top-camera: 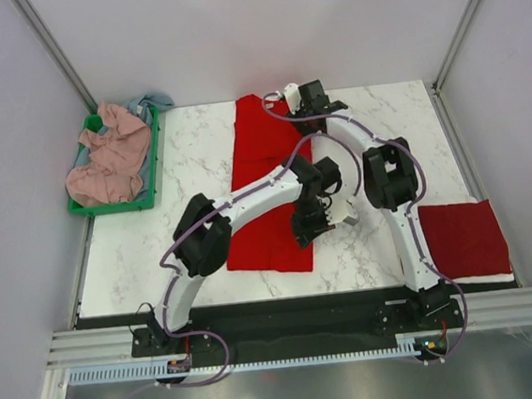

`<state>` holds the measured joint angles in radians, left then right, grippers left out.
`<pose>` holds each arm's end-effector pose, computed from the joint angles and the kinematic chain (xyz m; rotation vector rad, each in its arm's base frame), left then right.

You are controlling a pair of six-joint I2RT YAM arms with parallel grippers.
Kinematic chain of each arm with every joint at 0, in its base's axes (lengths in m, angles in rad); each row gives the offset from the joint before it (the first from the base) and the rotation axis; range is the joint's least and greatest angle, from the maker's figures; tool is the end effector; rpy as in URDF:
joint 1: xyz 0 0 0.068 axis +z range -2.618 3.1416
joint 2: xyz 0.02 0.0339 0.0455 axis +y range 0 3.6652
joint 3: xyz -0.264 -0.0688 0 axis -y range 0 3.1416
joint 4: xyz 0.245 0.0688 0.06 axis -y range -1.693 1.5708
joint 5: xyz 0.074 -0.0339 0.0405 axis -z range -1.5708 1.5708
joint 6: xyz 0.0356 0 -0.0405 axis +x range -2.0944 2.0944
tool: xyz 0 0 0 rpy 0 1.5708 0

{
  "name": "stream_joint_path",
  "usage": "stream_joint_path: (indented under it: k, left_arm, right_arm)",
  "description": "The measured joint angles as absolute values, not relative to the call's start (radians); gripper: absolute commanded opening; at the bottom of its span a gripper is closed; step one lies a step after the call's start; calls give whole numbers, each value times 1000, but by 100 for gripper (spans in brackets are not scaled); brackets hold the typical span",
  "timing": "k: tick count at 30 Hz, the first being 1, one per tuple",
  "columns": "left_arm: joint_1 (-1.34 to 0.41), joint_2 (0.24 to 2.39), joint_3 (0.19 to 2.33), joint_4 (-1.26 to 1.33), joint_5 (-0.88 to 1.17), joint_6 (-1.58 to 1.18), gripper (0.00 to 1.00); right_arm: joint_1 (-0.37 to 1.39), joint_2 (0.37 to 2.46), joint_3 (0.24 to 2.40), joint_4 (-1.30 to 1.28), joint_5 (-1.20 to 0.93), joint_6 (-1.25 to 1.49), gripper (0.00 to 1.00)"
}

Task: Fold and stack the t-shirts
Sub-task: Fold the tshirt

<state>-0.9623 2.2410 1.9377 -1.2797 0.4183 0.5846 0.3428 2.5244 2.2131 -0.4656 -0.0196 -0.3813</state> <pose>0.2365 -0.3647 0.1980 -2.0849 -2.1409 0.6196 0.5319 0.1906 0.1715 -0.8405 2.1919 0.0041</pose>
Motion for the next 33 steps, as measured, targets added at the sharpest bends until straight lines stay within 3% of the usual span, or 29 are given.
stream_joint_path:
  k: [2,5,8,11,12,15,17,22,25,33]
  left_arm:
    - [-962,2145,1902,-1264,348,562,11]
    - [-946,1946,1859,-1218,228,537,52]
    - [-885,1768,1871,-1171,165,475,64]
    - [-733,1670,1905,-1126,163,382,87]
    - [-680,1658,1905,-1114,170,346,89]
    - [-536,1651,1845,-1082,231,237,84]
    - [-459,1649,1732,-1057,300,161,71]
    - [-334,1647,1427,-1034,415,6,67]
    - [-263,1634,1244,-1011,473,-80,70]
    - [-176,1605,966,-920,554,-225,59]
  right_arm:
    - [339,2431,2125,-461,-6,-349,44]
    - [331,2219,1945,-420,7,-287,46]
    - [328,2007,1822,-389,6,-216,47]
    - [322,1821,1727,-375,-27,-127,47]
    - [321,1773,1696,-373,-46,-93,47]
    - [320,1668,1570,-390,-132,14,46]
    - [320,1631,1454,-419,-217,92,46]
    - [321,1611,1102,-494,-411,252,46]
    - [321,1590,921,-540,-519,346,46]
    - [406,1507,765,-491,-678,494,47]
